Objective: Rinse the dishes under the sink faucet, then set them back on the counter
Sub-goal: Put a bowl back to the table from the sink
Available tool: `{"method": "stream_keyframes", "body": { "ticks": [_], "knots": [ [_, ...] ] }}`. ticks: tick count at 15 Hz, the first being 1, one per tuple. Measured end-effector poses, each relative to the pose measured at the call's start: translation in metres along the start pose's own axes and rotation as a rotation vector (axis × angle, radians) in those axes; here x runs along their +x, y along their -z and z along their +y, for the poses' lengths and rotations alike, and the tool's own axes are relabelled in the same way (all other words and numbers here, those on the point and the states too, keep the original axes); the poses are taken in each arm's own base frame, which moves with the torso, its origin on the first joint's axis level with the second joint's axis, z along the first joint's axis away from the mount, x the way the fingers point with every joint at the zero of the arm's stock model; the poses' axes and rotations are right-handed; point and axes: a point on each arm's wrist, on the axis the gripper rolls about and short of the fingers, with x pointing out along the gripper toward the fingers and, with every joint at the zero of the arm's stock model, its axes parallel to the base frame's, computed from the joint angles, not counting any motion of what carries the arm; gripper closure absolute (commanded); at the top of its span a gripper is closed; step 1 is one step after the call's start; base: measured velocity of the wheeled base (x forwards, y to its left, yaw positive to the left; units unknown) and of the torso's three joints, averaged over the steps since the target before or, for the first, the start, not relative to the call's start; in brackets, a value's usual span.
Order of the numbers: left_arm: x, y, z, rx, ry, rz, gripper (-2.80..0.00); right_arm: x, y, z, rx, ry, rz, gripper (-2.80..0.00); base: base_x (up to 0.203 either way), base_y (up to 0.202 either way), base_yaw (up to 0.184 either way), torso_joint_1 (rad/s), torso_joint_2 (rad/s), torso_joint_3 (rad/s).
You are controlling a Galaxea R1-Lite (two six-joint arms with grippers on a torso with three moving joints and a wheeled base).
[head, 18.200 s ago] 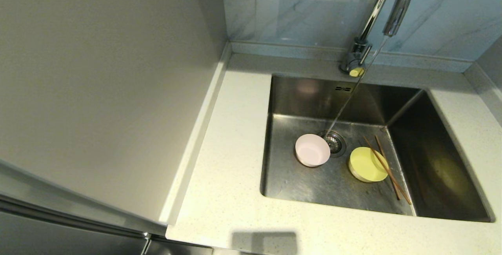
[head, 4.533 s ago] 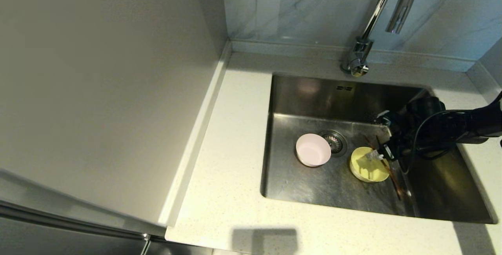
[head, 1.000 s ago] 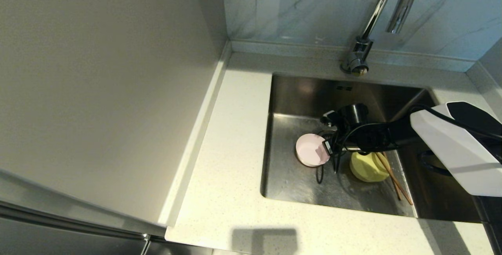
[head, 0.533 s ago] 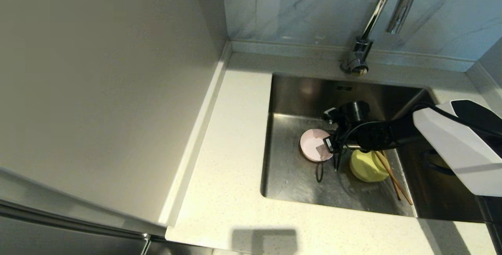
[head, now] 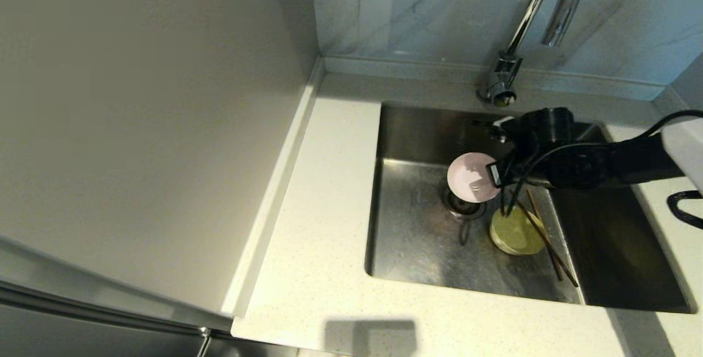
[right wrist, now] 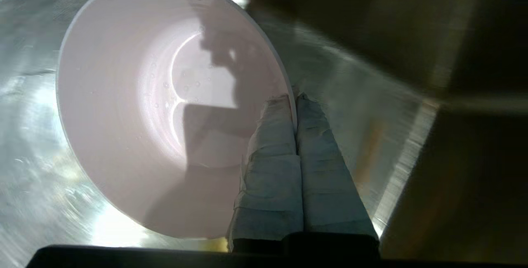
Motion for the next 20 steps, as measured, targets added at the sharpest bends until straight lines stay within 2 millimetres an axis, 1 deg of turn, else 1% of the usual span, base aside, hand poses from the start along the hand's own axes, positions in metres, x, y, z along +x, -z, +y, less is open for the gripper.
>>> {"method": "stream_keyframes", "body": {
  "ticks": [2,5,7,8,10,13,15,16,17,19,20],
  "knots": [
    [0.000,0.000,0.000,0.000,0.000,0.000,0.00,-0.026,-0.002,-0.028,0.022,0.054,-0.011,0.00,0.000,0.000,0.000,0.000,0.00,0.000],
    [0.000,0.000,0.000,0.000,0.000,0.000,0.00,-0.069,-0.001,-0.081,0.032,0.201,-0.049,0.00,0.000,0.000,0.000,0.000,0.00,0.000],
    [0.000,0.000,0.000,0.000,0.000,0.000,0.00,-0.098,-0.006,-0.116,0.002,0.353,-0.165,0.00,0.000,0.000,0.000,0.000,0.00,0.000],
    [0.000,0.000,0.000,0.000,0.000,0.000,0.00,-0.112,-0.010,-0.130,-0.024,0.428,-0.234,0.00,0.000,0.000,0.000,0.000,0.00,0.000],
    [0.000,0.000,0.000,0.000,0.000,0.000,0.00,-0.140,-0.017,-0.148,-0.062,0.598,-0.380,0.00,0.000,0.000,0.000,0.000,0.00,0.000],
    [0.000,0.000,0.000,0.000,0.000,0.000,0.00,-0.184,-0.025,-0.166,-0.068,0.829,-0.652,0.00,0.000,0.000,0.000,0.000,0.00,0.000],
    [0.000,0.000,0.000,0.000,-0.001,0.000,0.00,-0.220,-0.029,-0.170,-0.040,0.939,-0.864,0.00,0.000,0.000,0.000,0.000,0.00,0.000],
    [0.000,0.000,0.000,0.000,0.000,0.000,0.00,-0.231,-0.027,-0.169,-0.016,0.956,-0.928,0.00,0.000,0.000,0.000,0.000,0.00,0.000],
    [0.000,0.000,0.000,0.000,0.000,0.000,0.00,-0.231,-0.017,-0.165,-0.007,0.947,-0.920,0.00,0.000,0.000,0.000,0.000,0.00,0.000],
    [0.000,0.000,0.000,0.000,0.000,0.000,0.00,-0.223,0.005,-0.156,-0.010,0.903,-0.841,0.00,0.000,0.000,0.000,0.000,0.00,0.000],
    [0.000,0.000,0.000,0.001,0.000,0.000,0.00,-0.223,0.009,-0.154,-0.013,0.891,-0.830,0.00,0.000,0.000,0.000,0.000,0.00,0.000]
  ]
}}
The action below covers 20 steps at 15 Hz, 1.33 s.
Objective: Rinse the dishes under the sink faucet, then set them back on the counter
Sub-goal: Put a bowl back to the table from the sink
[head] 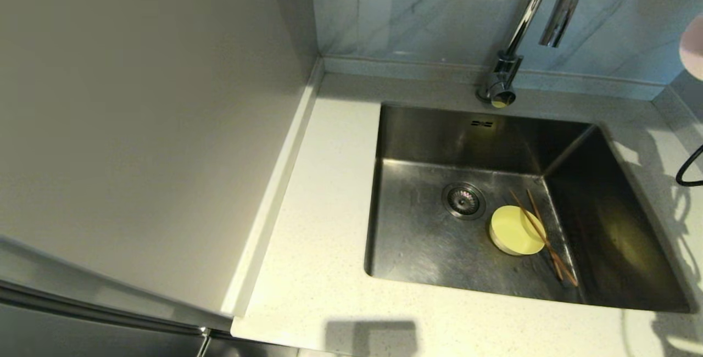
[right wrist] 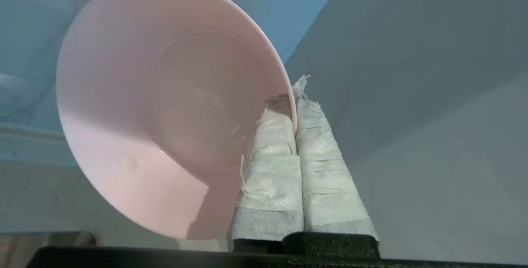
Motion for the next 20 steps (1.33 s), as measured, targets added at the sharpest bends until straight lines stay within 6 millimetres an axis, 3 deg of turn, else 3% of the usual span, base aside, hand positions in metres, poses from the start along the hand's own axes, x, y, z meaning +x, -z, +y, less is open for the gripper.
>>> {"method": "stream_keyframes", "body": {
  "ticks": [4,10,14,20],
  "knots": [
    [0.000,0.000,0.000,0.000,0.000,0.000,0.00,0.015,-0.013,-0.001,-0.002,-0.031,0.039,0.00,0.000,0.000,0.000,0.000,0.00,0.000],
    [0.000,0.000,0.000,0.000,0.000,0.000,0.00,0.048,-0.013,-0.012,0.010,-0.079,0.549,0.00,0.000,0.000,0.000,0.000,0.00,0.000],
    [0.000,0.000,0.000,0.000,0.001,0.000,0.00,0.050,0.022,0.001,0.042,-0.116,0.892,0.00,0.000,0.000,0.000,0.000,0.00,0.000],
    [0.000,0.000,0.000,0.000,0.000,0.000,0.00,0.082,0.068,0.024,0.061,-0.102,0.935,0.00,0.000,0.000,0.000,0.000,0.00,0.000]
  ]
}}
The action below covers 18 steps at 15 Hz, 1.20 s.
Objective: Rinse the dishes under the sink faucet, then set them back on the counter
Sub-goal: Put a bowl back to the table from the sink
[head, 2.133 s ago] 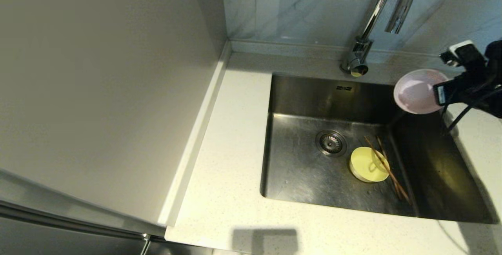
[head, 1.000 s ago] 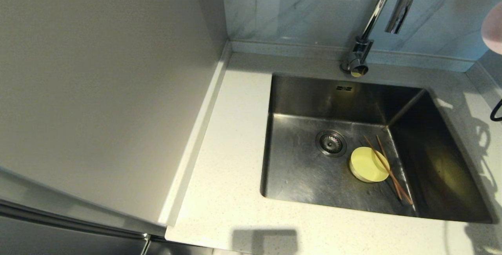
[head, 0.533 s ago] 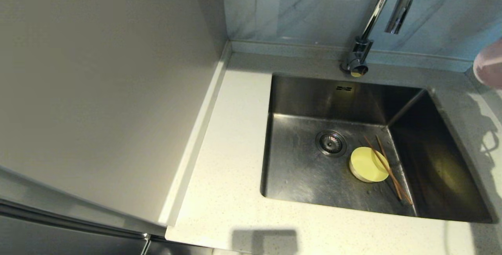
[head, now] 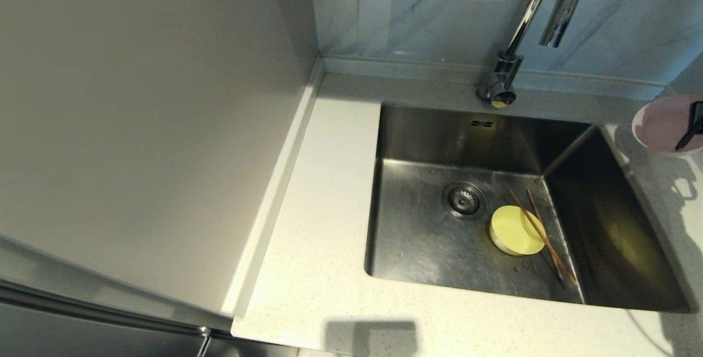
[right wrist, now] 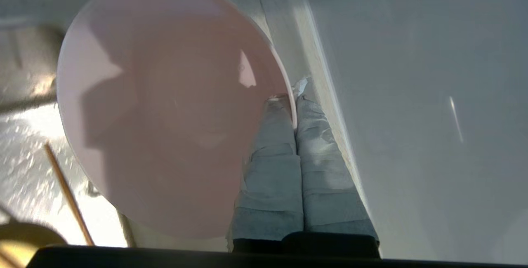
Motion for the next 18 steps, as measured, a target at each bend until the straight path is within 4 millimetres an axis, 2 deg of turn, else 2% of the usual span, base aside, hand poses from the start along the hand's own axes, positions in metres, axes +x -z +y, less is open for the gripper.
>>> {"method": "stream_keyframes", "body": {
  "ticks": [4,8,9,13,18],
  "knots": [
    [0.000,0.000,0.000,0.000,0.000,0.000,0.00,0.032,0.005,0.009,-0.004,0.002,0.015,0.00,0.000,0.000,0.000,0.000,0.00,0.000],
    [0.000,0.000,0.000,0.000,0.000,0.000,0.00,0.048,0.014,0.015,-0.016,0.005,0.039,0.00,0.000,0.000,0.000,0.000,0.00,0.000],
    [0.000,0.000,0.000,0.000,0.000,0.000,0.00,0.050,0.016,0.016,-0.019,0.007,0.043,-2.80,0.000,0.000,0.000,0.000,0.00,0.000],
    [0.000,0.000,0.000,0.000,0.000,0.000,0.00,0.053,0.015,0.018,-0.019,0.006,0.040,-2.80,0.000,0.000,0.000,0.000,0.00,0.000],
    [0.000,0.000,0.000,0.000,0.000,0.000,0.00,0.045,-0.003,0.012,-0.011,0.017,-0.026,-2.80,0.000,0.000,0.000,0.000,0.00,0.000]
  ]
}}
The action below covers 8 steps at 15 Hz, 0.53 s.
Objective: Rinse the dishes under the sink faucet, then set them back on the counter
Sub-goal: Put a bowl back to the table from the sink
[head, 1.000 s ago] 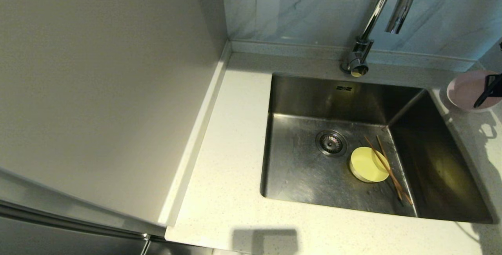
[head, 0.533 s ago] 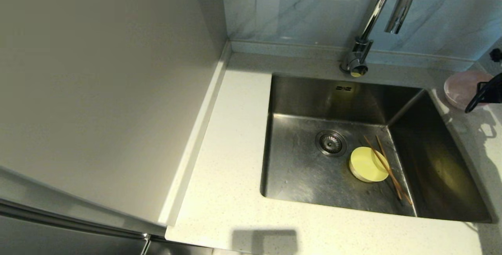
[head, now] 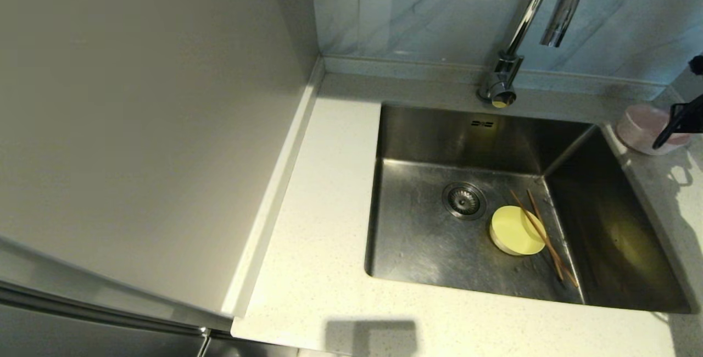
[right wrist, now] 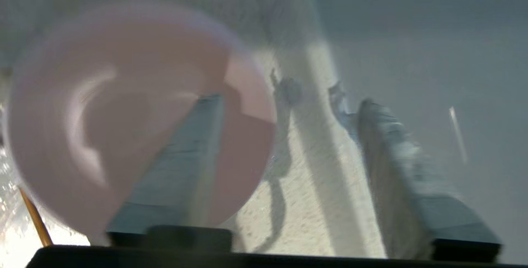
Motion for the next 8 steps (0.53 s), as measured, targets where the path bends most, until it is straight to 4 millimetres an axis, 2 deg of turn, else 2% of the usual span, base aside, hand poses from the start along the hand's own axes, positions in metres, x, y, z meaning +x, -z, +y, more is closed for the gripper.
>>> {"method": "stream_keyframes", "body": {
  "ticks": [2,3,6,8],
  "knots": [
    [0.000,0.000,0.000,0.000,-0.001,0.000,0.00,-0.015,-0.013,-0.006,-0.003,-0.003,-0.045,-2.80,0.000,0.000,0.000,0.000,0.00,0.000],
    [0.000,0.000,0.000,0.000,0.000,0.000,0.00,-0.030,-0.022,-0.008,-0.013,-0.032,-0.080,-2.80,0.000,0.000,0.000,0.000,0.00,0.000],
    [0.000,0.000,0.000,0.000,0.000,0.000,0.00,-0.097,-0.051,-0.001,-0.045,-0.253,-0.233,-2.80,0.000,0.000,0.000,0.000,0.00,0.000],
    [0.000,0.000,0.000,0.000,0.000,0.000,0.00,-0.136,-0.057,0.016,-0.072,-0.395,-0.266,-2.80,0.000,0.000,0.000,0.000,0.00,0.000]
  ]
}}
